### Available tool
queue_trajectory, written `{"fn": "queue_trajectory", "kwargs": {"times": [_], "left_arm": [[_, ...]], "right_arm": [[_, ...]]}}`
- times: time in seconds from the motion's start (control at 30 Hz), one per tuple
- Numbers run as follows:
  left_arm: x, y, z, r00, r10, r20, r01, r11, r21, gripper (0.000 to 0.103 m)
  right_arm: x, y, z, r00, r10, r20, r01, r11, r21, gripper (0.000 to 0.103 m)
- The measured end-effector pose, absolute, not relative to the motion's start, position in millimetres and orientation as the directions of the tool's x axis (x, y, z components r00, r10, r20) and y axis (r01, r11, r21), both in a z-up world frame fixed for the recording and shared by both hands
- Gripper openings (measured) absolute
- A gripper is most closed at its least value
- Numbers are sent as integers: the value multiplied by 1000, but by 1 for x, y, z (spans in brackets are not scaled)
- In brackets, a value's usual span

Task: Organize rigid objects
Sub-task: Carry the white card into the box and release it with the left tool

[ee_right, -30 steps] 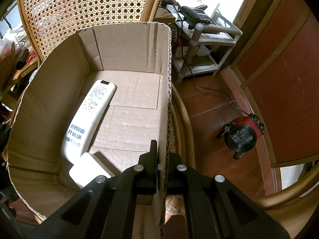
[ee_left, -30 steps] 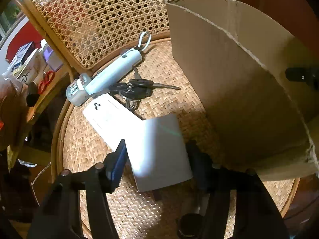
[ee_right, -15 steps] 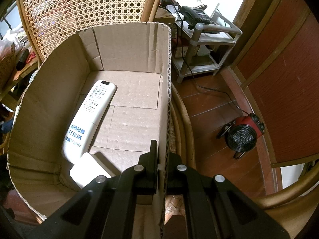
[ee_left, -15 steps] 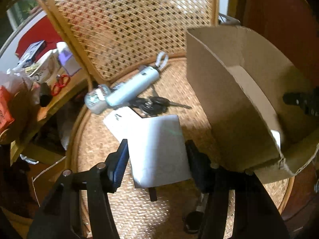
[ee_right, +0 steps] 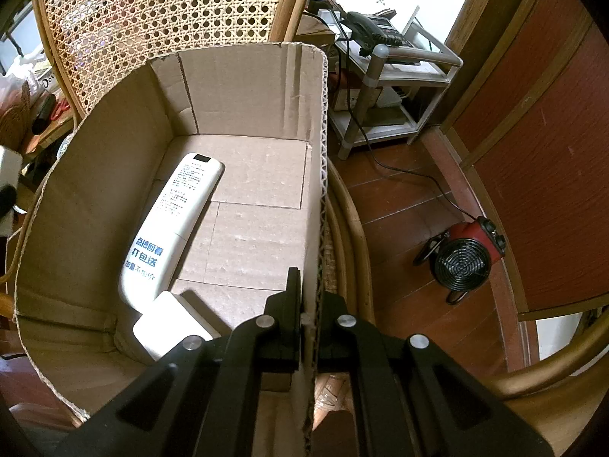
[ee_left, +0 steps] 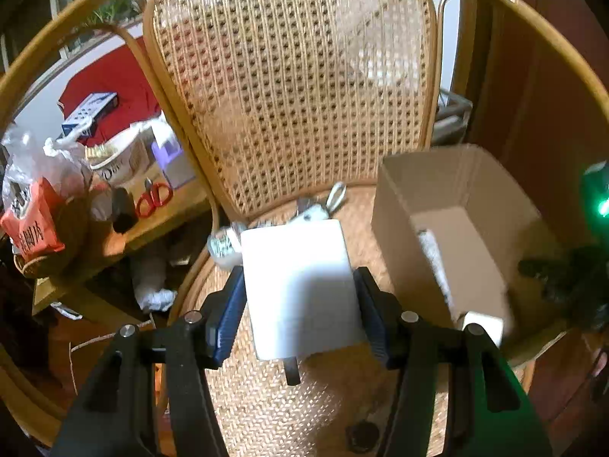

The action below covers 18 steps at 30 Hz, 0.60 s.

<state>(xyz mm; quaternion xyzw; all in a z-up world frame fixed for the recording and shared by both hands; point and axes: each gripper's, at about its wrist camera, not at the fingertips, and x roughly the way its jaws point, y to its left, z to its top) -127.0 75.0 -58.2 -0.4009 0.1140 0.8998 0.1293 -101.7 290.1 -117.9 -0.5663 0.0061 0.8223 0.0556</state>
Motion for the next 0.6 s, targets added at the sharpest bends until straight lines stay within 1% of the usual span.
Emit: {"fn": "queue_trajectory", "kwargs": {"times": [0.23, 0.33, 0.5, 0.6], "left_arm": [[-112, 99, -26, -682, 273, -678, -390, -921, 22, 55], [-108, 115, -20, -665, 333, -668, -437, -899, -13, 55], [-110, 138, -27, -618, 392, -682, -482, -874, -65, 55], [-116, 144, -39, -585, 391, -711, -484, -871, -81, 55]], "right_arm": [[-102, 291, -118, -352, 85, -932, -99, -994, -53, 6], [-101, 291, -118, -352, 84, -932, -99, -994, -52, 6], [-101, 290, -118, -352, 84, -932, -97, -994, -53, 6], [-102, 289, -118, -351, 84, -932, -96, -994, -53, 6]]}}
